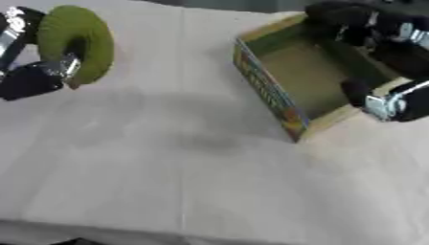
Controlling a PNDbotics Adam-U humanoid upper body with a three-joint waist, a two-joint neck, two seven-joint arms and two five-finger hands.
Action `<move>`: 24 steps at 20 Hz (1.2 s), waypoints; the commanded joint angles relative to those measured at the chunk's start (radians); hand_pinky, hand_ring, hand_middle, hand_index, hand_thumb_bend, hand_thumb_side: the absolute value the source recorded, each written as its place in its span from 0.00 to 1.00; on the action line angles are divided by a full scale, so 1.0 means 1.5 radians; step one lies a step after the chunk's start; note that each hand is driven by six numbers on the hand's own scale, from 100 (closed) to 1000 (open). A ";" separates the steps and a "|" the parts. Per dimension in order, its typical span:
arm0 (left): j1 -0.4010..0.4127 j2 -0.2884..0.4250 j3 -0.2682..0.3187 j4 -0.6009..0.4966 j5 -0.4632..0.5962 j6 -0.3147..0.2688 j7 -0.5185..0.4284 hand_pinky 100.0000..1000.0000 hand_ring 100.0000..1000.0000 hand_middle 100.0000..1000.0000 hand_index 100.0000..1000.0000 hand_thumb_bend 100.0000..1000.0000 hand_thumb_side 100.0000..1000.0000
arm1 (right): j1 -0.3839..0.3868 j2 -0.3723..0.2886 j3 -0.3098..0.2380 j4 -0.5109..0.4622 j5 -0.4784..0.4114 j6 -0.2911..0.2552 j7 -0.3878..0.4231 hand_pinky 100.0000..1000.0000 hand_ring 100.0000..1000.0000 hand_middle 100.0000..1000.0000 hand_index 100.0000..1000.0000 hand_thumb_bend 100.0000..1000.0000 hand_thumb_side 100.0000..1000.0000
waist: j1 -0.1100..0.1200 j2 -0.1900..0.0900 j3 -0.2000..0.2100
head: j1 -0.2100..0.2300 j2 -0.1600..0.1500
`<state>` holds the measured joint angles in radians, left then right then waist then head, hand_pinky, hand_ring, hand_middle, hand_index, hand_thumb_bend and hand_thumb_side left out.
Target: Pick up the objects with one hand, pass them to the other hand, and then place them into the box on the other side of the table.
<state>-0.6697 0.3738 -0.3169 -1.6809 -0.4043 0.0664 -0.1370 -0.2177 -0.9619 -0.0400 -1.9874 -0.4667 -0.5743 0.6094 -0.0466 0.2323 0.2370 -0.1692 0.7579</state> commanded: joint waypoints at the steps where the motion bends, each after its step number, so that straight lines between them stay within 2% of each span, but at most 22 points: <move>1: 0.000 -0.012 0.011 -0.009 -0.007 -0.024 0.005 0.30 0.32 0.29 0.32 0.00 0.47 | -0.038 -0.029 0.033 -0.008 0.021 -0.047 0.057 0.94 1.00 1.00 0.97 0.00 0.10 | -0.010 -0.025 -0.002 | -0.005 0.000; 6: 0.008 -0.021 0.009 0.004 -0.033 -0.051 0.004 0.30 0.31 0.28 0.31 0.00 0.45 | -0.095 0.002 0.082 -0.008 0.026 -0.015 0.105 0.95 1.00 1.00 0.98 0.00 0.19 | -0.010 -0.025 0.000 | -0.008 0.002; 12: 0.010 -0.024 0.009 0.010 -0.029 -0.047 -0.006 0.30 0.31 0.27 0.30 0.00 0.43 | -0.134 0.024 0.102 -0.008 0.013 0.026 0.143 0.96 1.00 1.00 0.99 0.00 0.26 | -0.012 -0.023 0.000 | -0.012 0.007; 16: 0.012 -0.029 0.008 0.009 -0.027 -0.046 -0.011 0.30 0.31 0.28 0.31 0.00 0.41 | -0.171 0.031 0.113 -0.008 0.024 0.069 0.136 0.96 1.00 1.00 0.99 0.00 0.22 | -0.014 -0.024 0.002 | -0.020 0.008; 17: 0.013 -0.031 0.007 0.009 -0.027 -0.047 -0.012 0.30 0.31 0.28 0.31 0.00 0.39 | -0.182 0.034 0.118 -0.008 0.031 0.080 0.132 0.96 1.00 1.00 0.99 0.00 0.20 | -0.015 -0.024 0.003 | -0.023 0.008; 18: 0.013 -0.033 0.006 0.009 -0.026 -0.048 -0.013 0.29 0.31 0.27 0.31 0.00 0.33 | -0.193 0.037 0.123 -0.008 0.039 0.091 0.128 0.96 1.00 1.00 0.99 0.00 0.18 | -0.016 -0.025 0.004 | -0.026 0.008; 19: 0.013 -0.035 0.005 0.009 -0.025 -0.049 -0.014 0.29 0.31 0.27 0.31 0.00 0.32 | -0.203 0.040 0.128 -0.008 0.045 0.100 0.124 0.96 1.00 1.00 0.99 0.00 0.17 | -0.017 -0.025 0.005 | -0.028 0.008; 24: 0.010 -0.040 -0.007 0.007 -0.020 -0.058 -0.020 0.29 0.31 0.27 0.31 0.00 0.32 | -0.250 0.050 0.147 -0.008 0.068 0.132 0.098 0.94 1.00 1.00 0.97 0.00 0.03 | -0.021 -0.029 0.012 | -0.042 0.008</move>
<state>-0.6366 0.3095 -0.3272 -1.6557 -0.4391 -0.0155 -0.1650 -0.5752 -0.8717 0.1851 -1.9875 -0.3747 -0.3808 0.7593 -0.0676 0.2254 0.2550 -0.2248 0.7645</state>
